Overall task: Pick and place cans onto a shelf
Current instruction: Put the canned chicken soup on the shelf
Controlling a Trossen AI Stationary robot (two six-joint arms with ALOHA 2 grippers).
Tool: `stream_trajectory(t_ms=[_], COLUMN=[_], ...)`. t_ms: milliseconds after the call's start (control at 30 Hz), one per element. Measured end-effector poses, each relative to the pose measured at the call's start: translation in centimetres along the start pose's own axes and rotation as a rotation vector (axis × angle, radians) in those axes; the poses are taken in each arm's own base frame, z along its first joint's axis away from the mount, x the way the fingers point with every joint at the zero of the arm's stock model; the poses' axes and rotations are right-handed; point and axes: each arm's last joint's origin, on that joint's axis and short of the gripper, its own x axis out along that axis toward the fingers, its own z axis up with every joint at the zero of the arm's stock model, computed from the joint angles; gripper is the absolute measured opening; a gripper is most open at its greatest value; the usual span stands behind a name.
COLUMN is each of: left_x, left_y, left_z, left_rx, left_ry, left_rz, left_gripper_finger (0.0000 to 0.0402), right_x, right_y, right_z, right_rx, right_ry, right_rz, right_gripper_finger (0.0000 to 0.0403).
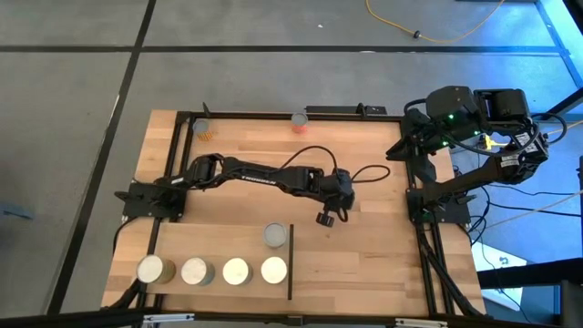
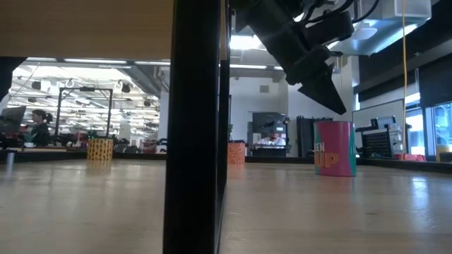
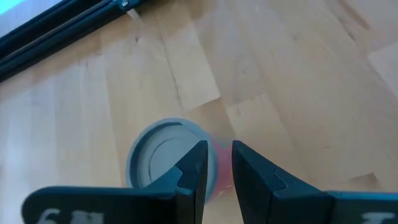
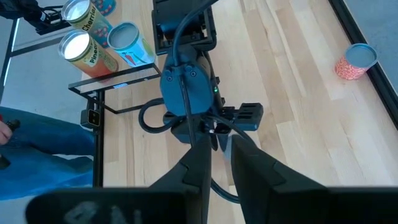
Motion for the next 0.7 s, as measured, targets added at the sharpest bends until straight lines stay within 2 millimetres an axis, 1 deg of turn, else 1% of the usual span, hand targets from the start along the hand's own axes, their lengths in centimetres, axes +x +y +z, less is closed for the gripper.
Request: stream_trajectory(t_ms=[200, 667, 700], left_x=[0.02, 0.03, 0.28], left_y=[0.36, 0.5, 0.44], left_z=[-0.16, -0.22, -0.33], left_rx=[-0.007, -0.011, -0.011], left_ry=[0.003, 0.003, 0.005], left_rz=[0.005, 0.005, 0.004], left_gripper_finger=[0.0066, 0.0066, 0.0066], right_x=[0.0, 0.0, 0.0], right_y=[0.0, 0.0, 0.0], right_z=[0.0, 0.0, 0.0], right_rx=[0.0, 0.0, 0.0], right_ry=[0.0, 0.0, 0.0], right_rz=[0.0, 0.0, 0.0], right_gripper_finger=[0.0065, 0.0065, 0.0065])
